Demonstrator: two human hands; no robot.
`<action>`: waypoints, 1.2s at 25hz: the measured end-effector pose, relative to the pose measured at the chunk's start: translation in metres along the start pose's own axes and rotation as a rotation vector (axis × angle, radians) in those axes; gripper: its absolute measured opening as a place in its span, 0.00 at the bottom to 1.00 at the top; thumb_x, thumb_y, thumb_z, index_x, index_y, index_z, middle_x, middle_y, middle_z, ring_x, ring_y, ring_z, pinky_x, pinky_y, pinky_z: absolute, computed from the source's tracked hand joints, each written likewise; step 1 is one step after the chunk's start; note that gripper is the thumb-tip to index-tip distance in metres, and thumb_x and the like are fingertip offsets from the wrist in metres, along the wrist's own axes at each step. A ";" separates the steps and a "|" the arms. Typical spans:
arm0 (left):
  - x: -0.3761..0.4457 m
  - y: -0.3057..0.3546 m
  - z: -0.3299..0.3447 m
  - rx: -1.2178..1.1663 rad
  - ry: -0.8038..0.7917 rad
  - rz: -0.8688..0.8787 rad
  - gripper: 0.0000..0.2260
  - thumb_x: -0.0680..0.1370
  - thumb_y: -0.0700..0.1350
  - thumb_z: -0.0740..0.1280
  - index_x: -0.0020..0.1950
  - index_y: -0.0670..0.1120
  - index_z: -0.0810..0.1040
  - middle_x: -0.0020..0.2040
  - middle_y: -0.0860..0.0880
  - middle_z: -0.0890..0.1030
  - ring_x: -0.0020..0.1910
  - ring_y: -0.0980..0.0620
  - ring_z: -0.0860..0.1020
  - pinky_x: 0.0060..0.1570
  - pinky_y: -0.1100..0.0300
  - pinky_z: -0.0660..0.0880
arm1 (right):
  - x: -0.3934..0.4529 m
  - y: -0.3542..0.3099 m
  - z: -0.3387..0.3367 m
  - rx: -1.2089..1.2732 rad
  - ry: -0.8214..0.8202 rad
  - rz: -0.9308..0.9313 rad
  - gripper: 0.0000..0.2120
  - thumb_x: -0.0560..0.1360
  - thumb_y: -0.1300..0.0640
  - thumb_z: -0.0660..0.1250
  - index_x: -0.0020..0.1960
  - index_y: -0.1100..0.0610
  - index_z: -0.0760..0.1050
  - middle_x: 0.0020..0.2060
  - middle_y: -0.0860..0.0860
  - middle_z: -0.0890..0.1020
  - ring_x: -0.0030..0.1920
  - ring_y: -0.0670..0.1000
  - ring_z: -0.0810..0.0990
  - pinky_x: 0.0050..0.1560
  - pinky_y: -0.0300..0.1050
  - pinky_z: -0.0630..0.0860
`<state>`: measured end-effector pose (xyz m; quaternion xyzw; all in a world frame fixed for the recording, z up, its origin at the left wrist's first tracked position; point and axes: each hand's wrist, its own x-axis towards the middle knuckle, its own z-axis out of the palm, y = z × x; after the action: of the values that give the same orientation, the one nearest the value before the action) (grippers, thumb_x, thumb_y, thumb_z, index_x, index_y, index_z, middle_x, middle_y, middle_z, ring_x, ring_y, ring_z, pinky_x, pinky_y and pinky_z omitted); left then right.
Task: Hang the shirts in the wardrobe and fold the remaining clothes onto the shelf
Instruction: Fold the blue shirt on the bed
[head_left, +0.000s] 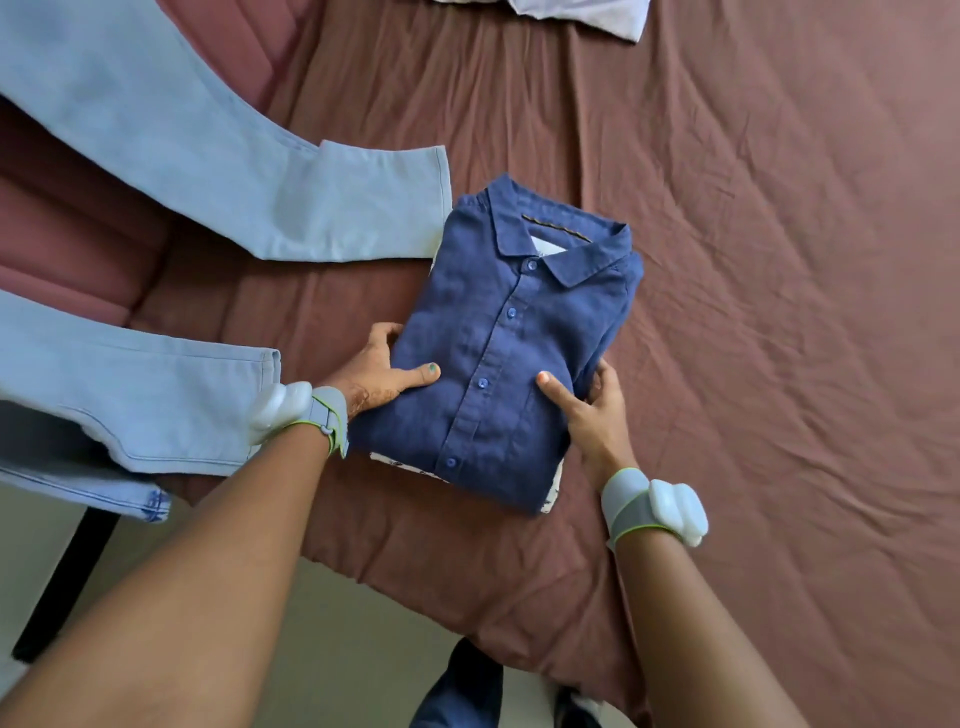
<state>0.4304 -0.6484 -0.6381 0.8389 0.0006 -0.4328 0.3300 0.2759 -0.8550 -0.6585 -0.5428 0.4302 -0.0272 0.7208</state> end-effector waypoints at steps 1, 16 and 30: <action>-0.001 -0.002 0.001 -0.010 0.005 0.011 0.35 0.72 0.52 0.74 0.73 0.49 0.59 0.59 0.51 0.72 0.56 0.52 0.74 0.58 0.59 0.69 | 0.001 -0.001 0.002 -0.039 0.021 -0.012 0.27 0.70 0.60 0.75 0.66 0.55 0.70 0.60 0.52 0.81 0.59 0.50 0.80 0.61 0.50 0.77; 0.036 0.054 -0.002 -0.425 0.052 0.158 0.18 0.74 0.40 0.72 0.62 0.41 0.73 0.55 0.43 0.81 0.48 0.51 0.82 0.48 0.60 0.81 | 0.044 -0.029 0.006 0.194 0.107 0.011 0.20 0.72 0.53 0.74 0.59 0.60 0.74 0.53 0.55 0.82 0.52 0.53 0.82 0.60 0.58 0.77; 0.005 -0.012 0.034 0.054 0.358 -0.001 0.17 0.78 0.57 0.64 0.60 0.46 0.72 0.52 0.40 0.81 0.54 0.37 0.77 0.48 0.55 0.69 | -0.023 0.000 0.010 -0.328 0.171 0.020 0.31 0.70 0.31 0.66 0.66 0.47 0.67 0.61 0.46 0.78 0.62 0.48 0.76 0.65 0.50 0.71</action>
<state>0.4057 -0.6590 -0.6626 0.9110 0.0480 -0.2767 0.3020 0.2679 -0.8361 -0.6442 -0.6445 0.4940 0.0045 0.5836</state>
